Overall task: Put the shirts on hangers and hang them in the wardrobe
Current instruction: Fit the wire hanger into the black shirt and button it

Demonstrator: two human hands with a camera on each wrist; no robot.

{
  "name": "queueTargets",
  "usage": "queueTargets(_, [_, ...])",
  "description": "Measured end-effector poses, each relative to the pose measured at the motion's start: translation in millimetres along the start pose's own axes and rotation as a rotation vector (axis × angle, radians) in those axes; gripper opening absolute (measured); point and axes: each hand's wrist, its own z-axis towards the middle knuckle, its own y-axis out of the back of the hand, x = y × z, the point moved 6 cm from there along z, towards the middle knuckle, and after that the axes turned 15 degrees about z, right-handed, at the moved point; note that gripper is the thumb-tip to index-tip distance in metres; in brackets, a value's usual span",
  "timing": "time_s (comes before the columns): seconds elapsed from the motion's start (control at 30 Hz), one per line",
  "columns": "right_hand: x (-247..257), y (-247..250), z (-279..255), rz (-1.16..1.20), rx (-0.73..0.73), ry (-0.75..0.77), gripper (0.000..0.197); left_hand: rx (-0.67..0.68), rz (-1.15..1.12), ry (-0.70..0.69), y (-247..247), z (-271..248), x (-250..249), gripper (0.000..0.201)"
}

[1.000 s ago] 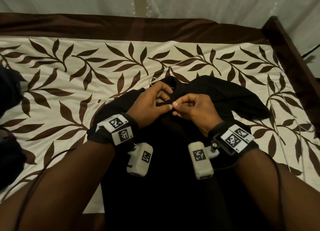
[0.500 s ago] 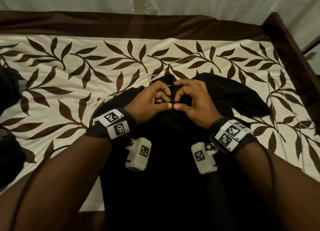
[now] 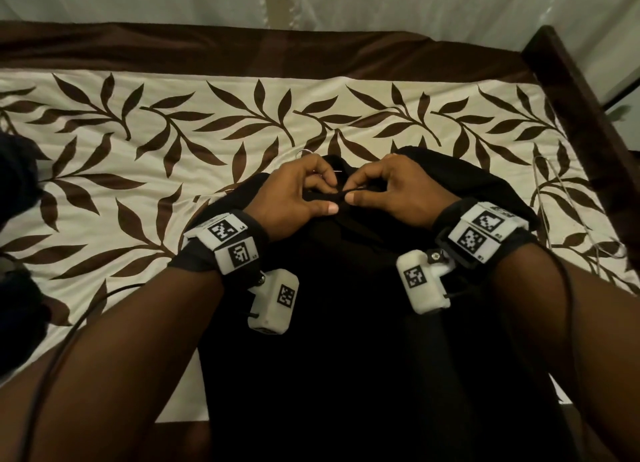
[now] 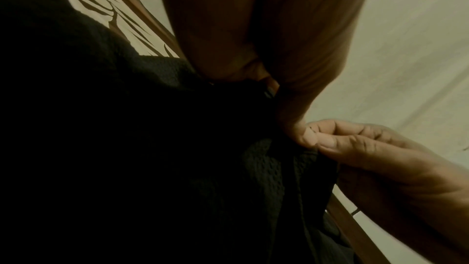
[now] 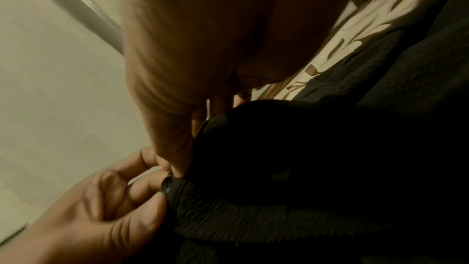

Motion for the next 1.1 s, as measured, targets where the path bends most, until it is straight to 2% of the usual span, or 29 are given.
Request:
queueTargets(0.1, [-6,8,0,0.077,-0.038,-0.080,0.013,-0.076,-0.006,-0.008,6,2,-3,0.033])
queueTargets(0.23, [-9,8,5,0.078,-0.123,-0.091,0.014,-0.133,0.065,0.013,5,7,0,0.025])
queueTargets(0.3, [-11,10,6,-0.090,-0.247,-0.048,0.023,-0.225,0.107,0.056,8,9,3,0.020])
queueTargets(0.37, [-14,11,-2,-0.271,-0.359,-0.038,0.032,-0.341,0.259,0.119,16,8,6,0.018])
queueTargets(0.43, [-17,12,-22,-0.239,-0.450,-0.064,0.028,-0.457,0.459,0.197,29,0,7,0.025])
queueTargets(0.5, [-24,5,-51,-0.191,-0.472,-0.075,0.018,-0.500,0.430,0.237,38,-18,9,0.022])
queueTargets(0.57, [-33,-8,-85,-0.220,-0.402,-0.118,0.016,-0.401,0.336,0.284,31,-46,12,0.010])
queueTargets(0.6, [-38,-17,-103,-0.256,-0.350,-0.181,0.019,-0.330,0.342,0.302,23,-64,14,0.010])
queueTargets(0.7, [-54,-43,-158,-0.426,-0.244,-0.391,0.033,-0.141,0.464,0.335,-14,-127,24,0.026])
queueTargets(0.8, [-58,-71,-193,-0.435,-0.209,-0.487,0.047,0.029,0.633,0.368,-64,-186,32,0.037])
queueTargets(0.9, [-54,-90,-204,-0.422,-0.243,-0.535,0.051,0.106,0.690,0.337,-104,-219,32,0.049])
queueTargets(1.0, [-50,-94,-204,-0.367,-0.252,-0.504,0.038,0.131,0.676,0.337,-111,-224,27,0.030])
queueTargets(1.07, [-46,-83,-209,-0.280,-0.323,-0.508,0.021,0.136,0.677,0.358,-99,-227,26,0.015])
queueTargets(1.1, [-42,-73,-215,-0.239,-0.387,-0.499,0.013,0.147,0.664,0.366,-89,-232,25,0.016])
